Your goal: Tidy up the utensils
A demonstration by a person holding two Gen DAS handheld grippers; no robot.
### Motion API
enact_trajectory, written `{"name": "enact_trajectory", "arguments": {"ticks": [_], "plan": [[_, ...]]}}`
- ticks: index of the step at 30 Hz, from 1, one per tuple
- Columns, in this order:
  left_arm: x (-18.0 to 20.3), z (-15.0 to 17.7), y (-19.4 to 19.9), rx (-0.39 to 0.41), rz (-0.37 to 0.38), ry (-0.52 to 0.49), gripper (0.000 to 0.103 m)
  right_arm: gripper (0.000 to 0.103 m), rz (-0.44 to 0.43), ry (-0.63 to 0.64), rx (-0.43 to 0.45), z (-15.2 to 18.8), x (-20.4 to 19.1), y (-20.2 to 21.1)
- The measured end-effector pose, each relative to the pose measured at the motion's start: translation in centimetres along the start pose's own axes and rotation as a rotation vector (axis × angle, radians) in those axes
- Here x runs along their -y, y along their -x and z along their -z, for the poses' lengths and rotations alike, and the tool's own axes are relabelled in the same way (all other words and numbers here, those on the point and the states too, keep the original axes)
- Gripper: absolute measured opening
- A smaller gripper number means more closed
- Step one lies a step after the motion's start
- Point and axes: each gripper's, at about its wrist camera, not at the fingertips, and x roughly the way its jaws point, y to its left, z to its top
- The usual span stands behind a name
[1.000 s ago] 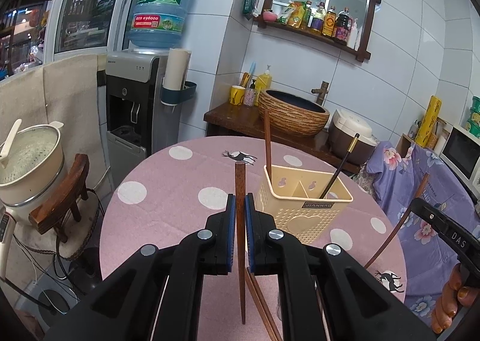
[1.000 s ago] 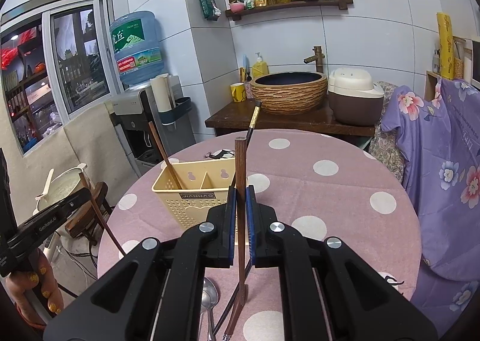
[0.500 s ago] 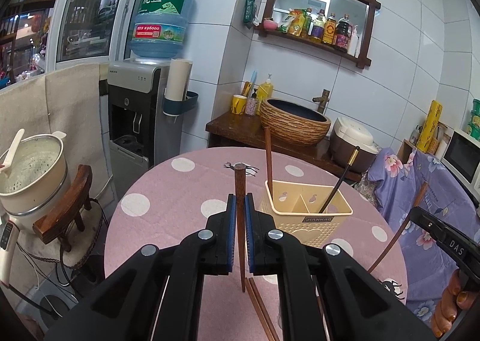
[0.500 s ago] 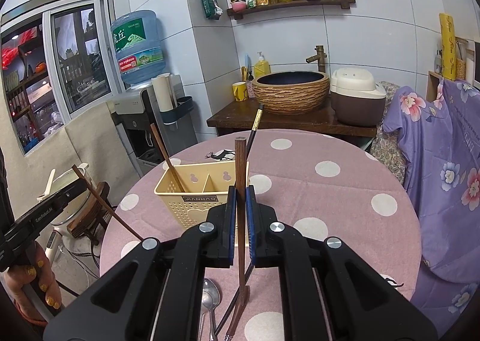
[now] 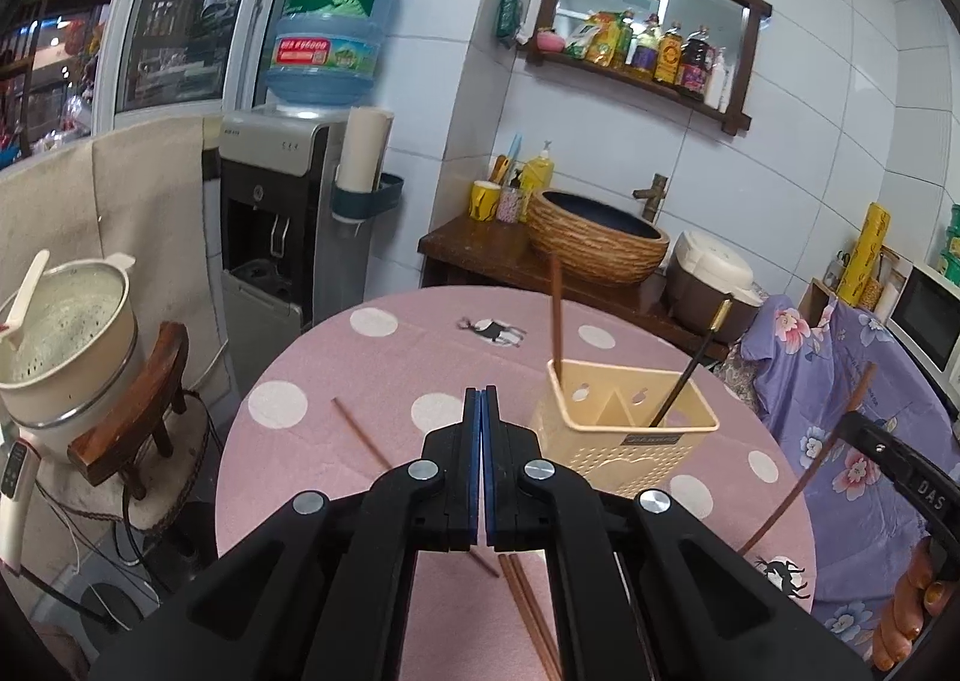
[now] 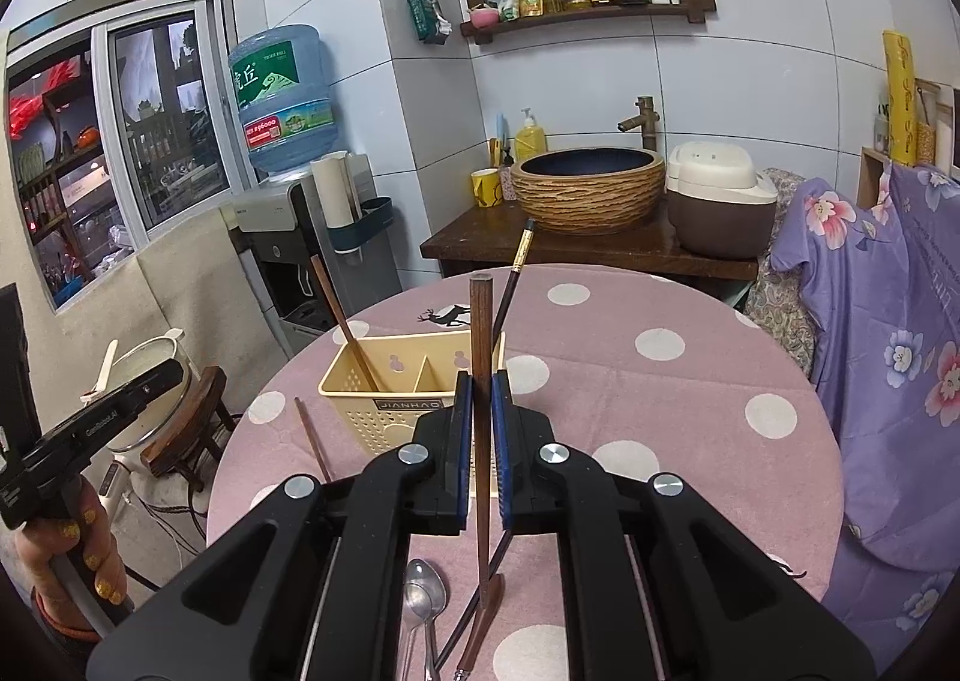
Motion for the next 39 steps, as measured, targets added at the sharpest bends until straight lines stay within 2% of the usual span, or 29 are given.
{"name": "enact_trajectory", "arguments": {"ticks": [3, 4, 5, 7, 12, 16, 20, 23, 27, 29, 33, 37, 39], "plan": [[-1.9, 0.3, -1.4, -0.030, -0.064, 0.024, 0.008, 0.007, -0.001, -0.006, 0.002, 0.0, 0.1, 0.3], [-2.5, 0.4, -1.9, -0.049, -0.084, 0.029, 0.020, 0.007, 0.000, -0.006, 0.005, 0.0, 0.1, 0.3], [-3.2, 0.6, -2.8, -0.075, -0.101, 0.045, 0.038, 0.007, 0.003, -0.002, 0.011, 0.0, 0.0, 0.5], [-4.5, 1.1, -4.5, -0.123, -0.121, 0.081, 0.049, 0.007, 0.004, 0.003, 0.020, 0.0, -0.1, 0.6], [-5.6, 2.0, -10.3, -0.250, -0.198, 0.105, 0.049, 0.007, -0.013, 0.016, 0.014, 0.2, -0.7, 0.5], [-6.3, 2.8, -15.3, -0.323, -0.262, 0.131, 0.049, 0.007, -0.013, 0.029, 0.015, 0.4, -0.9, 0.6], [-6.6, 3.3, -19.4, -0.385, -0.289, 0.150, 0.047, 0.007, -0.015, 0.039, 0.008, 0.6, -0.8, 0.4], [-6.4, 3.1, -20.9, -0.388, -0.290, 0.164, 0.047, 0.007, -0.018, 0.042, 0.005, 0.7, -0.8, 0.2], [-6.0, 3.2, -23.2, -0.419, -0.345, 0.135, 0.044, 0.007, -0.029, 0.045, 0.002, 0.8, -1.0, 0.0], [-6.3, 3.6, -24.2, -0.438, -0.359, 0.155, 0.038, 0.007, -0.030, 0.049, 0.004, 0.8, -1.1, -0.1], [-6.1, 3.4, -24.9, -0.401, -0.411, 0.104, 0.030, 0.007, -0.036, 0.050, 0.002, 0.8, -1.1, -0.3], [-6.3, 3.1, -25.5, -0.386, -0.453, 0.095, 0.011, 0.007, -0.041, 0.044, -0.005, 0.9, -1.1, -0.6], [-6.1, 3.1, -25.5, -0.378, -0.458, 0.076, 0.011, 0.007, -0.041, 0.044, -0.007, 0.9, -1.2, -0.7]]}}
